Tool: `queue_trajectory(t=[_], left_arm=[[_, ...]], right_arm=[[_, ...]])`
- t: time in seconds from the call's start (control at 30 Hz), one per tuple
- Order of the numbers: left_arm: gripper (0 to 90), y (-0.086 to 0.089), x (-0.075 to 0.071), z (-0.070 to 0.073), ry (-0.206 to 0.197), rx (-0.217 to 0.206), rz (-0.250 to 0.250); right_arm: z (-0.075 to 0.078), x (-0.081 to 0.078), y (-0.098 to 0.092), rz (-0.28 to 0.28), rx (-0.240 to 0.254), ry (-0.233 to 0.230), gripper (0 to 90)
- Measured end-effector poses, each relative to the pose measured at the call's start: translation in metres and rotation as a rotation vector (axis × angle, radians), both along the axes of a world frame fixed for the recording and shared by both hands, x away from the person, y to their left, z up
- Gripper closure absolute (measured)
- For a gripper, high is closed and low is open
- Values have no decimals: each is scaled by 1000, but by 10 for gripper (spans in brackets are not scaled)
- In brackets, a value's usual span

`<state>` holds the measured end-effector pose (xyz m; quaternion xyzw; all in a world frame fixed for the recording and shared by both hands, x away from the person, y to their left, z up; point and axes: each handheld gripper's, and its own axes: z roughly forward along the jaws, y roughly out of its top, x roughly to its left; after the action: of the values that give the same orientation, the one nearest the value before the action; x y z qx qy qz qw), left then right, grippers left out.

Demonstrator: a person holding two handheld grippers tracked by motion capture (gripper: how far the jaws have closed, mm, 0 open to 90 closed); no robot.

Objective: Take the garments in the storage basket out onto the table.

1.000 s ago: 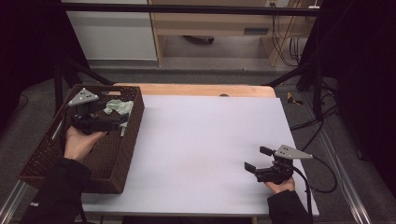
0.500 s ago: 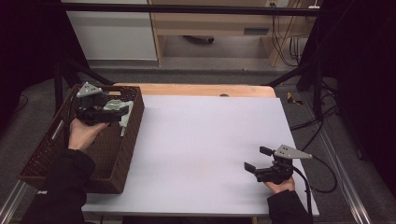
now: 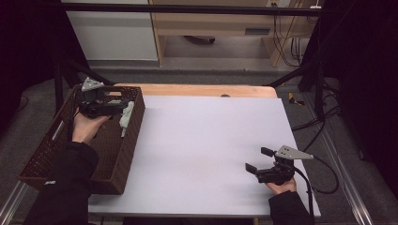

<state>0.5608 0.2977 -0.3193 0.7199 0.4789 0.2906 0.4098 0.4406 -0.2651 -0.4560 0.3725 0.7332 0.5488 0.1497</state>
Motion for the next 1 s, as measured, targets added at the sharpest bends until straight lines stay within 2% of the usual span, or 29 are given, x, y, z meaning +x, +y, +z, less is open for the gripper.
queue_trajectory(t=[0.2,0.4,0.77,1.0], left_arm=[[31,6,13,-9,2,-9,38],[35,14,26,-22,40,-31,73],[37,15,41,-43,72,22,83],[38,17,47,-56,104,25,93]], right_arm=[[0,0,0,0,0,0,4],[0,0,0,0,0,0,4],[0,0,0,-1,-2,0,3],[0,0,0,-1,-3,1,3]])
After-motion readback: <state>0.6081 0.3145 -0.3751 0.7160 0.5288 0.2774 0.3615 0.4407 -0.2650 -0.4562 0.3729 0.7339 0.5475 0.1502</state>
